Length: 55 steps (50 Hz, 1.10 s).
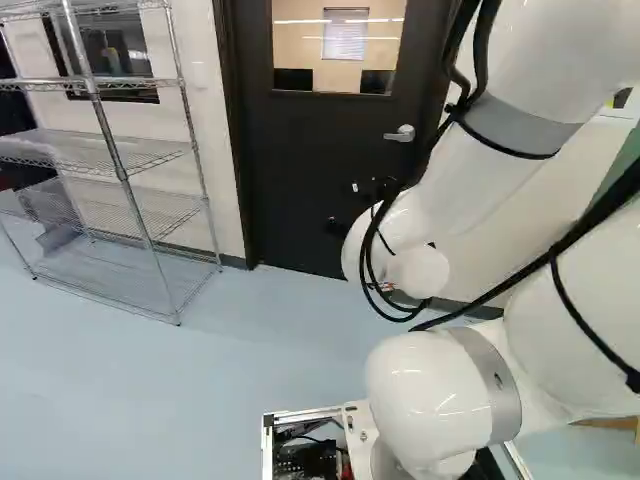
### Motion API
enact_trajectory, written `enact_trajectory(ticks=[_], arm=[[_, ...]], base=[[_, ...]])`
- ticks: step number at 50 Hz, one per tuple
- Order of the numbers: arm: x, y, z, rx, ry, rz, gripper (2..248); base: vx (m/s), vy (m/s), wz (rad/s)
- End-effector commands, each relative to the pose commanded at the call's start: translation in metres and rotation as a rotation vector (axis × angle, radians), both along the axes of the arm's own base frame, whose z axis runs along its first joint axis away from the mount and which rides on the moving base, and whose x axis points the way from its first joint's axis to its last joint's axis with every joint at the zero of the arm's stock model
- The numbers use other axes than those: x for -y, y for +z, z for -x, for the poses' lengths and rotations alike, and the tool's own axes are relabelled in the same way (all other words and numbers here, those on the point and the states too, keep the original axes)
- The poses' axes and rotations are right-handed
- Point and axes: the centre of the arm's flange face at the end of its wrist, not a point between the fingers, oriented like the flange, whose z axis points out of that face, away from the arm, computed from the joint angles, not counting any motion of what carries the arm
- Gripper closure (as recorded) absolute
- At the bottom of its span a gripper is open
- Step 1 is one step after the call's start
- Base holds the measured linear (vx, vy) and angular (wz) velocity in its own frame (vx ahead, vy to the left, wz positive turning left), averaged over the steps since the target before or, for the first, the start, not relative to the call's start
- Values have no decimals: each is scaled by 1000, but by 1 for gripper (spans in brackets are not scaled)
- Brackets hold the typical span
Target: Open the door and move inside
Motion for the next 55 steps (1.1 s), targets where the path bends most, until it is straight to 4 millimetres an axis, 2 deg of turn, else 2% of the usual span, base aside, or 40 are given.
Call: enact_trajectory(ticks=[18, 55], arm=[[0, 0, 0, 0, 0, 0, 3], [0, 0, 0, 0, 0, 0, 3]], base=[[229, 60, -90], [165, 18, -323]])
